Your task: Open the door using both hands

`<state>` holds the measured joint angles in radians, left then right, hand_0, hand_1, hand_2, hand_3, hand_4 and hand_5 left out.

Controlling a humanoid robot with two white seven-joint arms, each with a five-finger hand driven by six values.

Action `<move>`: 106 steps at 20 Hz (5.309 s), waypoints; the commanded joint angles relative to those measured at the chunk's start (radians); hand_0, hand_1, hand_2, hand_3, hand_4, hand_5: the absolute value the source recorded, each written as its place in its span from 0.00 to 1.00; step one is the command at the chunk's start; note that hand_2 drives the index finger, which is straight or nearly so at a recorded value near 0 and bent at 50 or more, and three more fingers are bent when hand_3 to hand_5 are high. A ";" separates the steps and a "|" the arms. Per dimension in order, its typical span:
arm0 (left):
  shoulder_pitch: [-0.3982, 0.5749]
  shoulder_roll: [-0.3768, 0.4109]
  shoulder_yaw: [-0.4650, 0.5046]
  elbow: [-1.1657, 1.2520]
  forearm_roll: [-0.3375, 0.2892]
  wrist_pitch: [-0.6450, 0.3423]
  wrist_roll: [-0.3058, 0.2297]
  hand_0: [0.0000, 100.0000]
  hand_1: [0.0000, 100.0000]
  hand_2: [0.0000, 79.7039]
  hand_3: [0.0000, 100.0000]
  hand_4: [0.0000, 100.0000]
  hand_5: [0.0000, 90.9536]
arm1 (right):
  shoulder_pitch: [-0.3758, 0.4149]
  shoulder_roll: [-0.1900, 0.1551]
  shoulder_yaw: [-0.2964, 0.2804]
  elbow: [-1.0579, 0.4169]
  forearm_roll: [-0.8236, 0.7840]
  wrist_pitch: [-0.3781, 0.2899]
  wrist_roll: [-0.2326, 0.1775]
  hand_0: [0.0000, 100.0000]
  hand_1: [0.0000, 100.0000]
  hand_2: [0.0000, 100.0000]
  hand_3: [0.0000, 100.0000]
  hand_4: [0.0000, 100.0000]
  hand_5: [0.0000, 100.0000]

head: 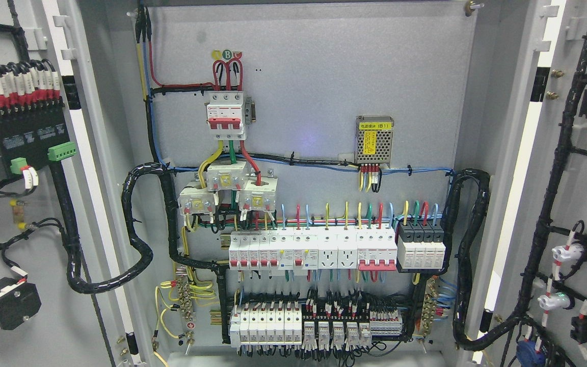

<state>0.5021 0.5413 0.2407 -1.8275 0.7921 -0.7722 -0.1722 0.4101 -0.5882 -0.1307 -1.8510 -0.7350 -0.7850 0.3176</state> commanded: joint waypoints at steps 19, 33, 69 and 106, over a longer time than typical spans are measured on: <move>-0.224 0.083 0.071 0.341 0.048 -0.088 0.003 0.00 0.00 0.00 0.00 0.03 0.00 | -0.011 -0.024 -0.046 0.016 -0.080 -0.083 0.049 0.00 0.00 0.00 0.00 0.00 0.00; -0.283 0.109 0.068 0.488 0.048 -0.039 0.003 0.00 0.00 0.00 0.00 0.03 0.00 | -0.016 -0.045 -0.052 0.015 -0.081 -0.085 0.055 0.00 0.00 0.00 0.00 0.00 0.00; -0.317 0.154 0.052 0.475 0.070 0.034 0.003 0.00 0.00 0.00 0.00 0.03 0.00 | -0.034 -0.045 0.058 -0.045 -0.075 -0.111 0.054 0.00 0.00 0.00 0.00 0.00 0.00; 0.052 -0.248 -0.385 0.203 -0.591 0.033 0.007 0.00 0.00 0.00 0.00 0.03 0.00 | -0.025 0.243 0.583 0.283 0.238 -0.028 0.026 0.00 0.00 0.00 0.00 0.00 0.00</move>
<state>0.5299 0.4442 0.0403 -1.7029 0.3488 -0.7439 -0.1669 0.3293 -0.4612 0.3486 -1.7467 -0.5126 -0.7844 0.3541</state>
